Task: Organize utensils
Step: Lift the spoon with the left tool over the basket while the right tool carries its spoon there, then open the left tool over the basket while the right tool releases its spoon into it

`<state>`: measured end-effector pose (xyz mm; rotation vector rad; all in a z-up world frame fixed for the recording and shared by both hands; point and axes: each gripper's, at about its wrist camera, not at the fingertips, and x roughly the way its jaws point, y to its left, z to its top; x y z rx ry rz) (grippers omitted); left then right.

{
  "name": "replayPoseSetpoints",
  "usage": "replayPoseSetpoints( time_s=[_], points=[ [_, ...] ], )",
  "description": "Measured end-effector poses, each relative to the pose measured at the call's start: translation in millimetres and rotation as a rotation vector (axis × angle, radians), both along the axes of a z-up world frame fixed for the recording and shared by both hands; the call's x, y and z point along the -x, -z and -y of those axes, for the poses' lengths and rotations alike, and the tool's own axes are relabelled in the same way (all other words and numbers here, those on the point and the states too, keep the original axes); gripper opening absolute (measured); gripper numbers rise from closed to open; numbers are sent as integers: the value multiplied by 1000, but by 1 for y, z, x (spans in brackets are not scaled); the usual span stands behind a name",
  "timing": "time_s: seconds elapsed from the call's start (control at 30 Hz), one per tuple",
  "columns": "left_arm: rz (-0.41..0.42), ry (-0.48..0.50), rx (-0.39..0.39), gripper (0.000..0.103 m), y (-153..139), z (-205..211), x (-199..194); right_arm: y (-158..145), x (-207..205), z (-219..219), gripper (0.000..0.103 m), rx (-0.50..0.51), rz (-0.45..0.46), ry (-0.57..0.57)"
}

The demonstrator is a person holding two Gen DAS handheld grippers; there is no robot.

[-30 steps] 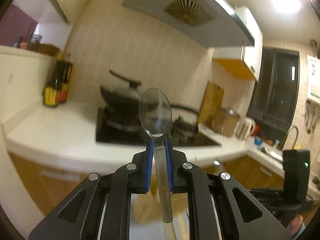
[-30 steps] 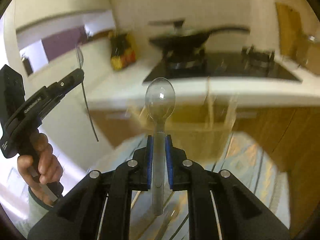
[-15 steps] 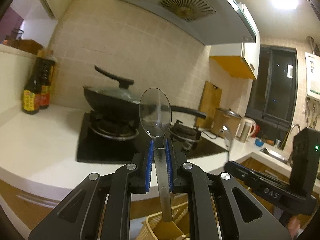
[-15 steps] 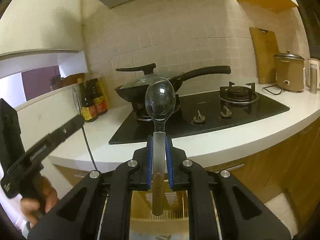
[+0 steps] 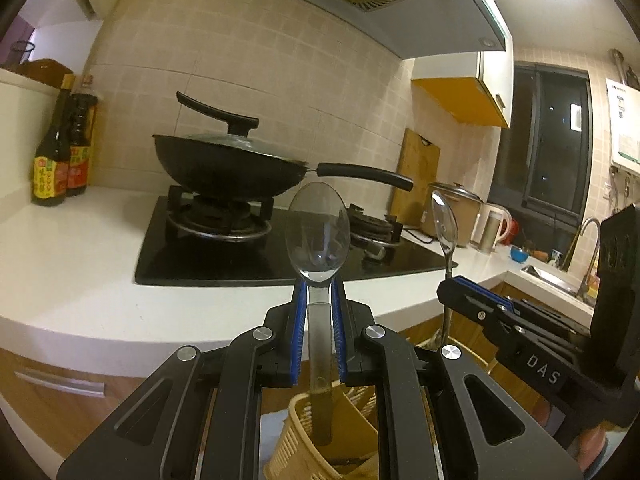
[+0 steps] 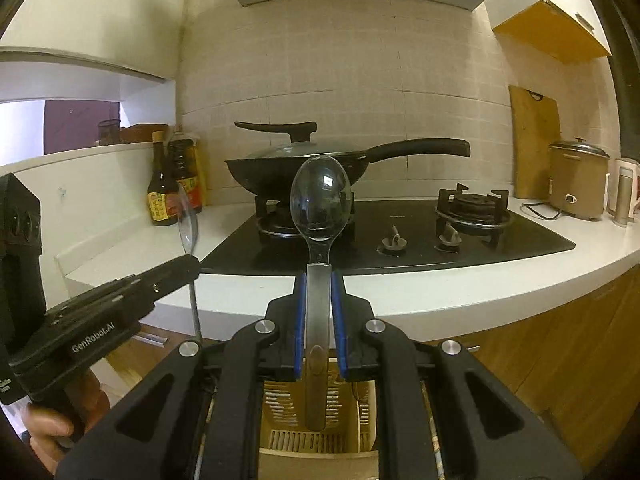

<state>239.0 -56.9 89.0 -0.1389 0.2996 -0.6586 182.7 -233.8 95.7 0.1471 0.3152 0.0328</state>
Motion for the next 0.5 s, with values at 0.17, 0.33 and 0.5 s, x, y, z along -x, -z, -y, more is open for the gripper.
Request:
replayPoseSetpoints(
  time_s=[0.17, 0.33, 0.5],
  points=[
    [-3, 6, -14, 14, -2, -2, 9, -4, 13, 0, 11, 1, -17, -31],
    [-12, 3, -22, 31, -3, -7, 23, -10, 39, 0, 29, 11, -16, -37],
    [-27, -13, -24, 44, -8, -24, 47, -17, 77, 5, 29, 0, -34, -39]
  ],
)
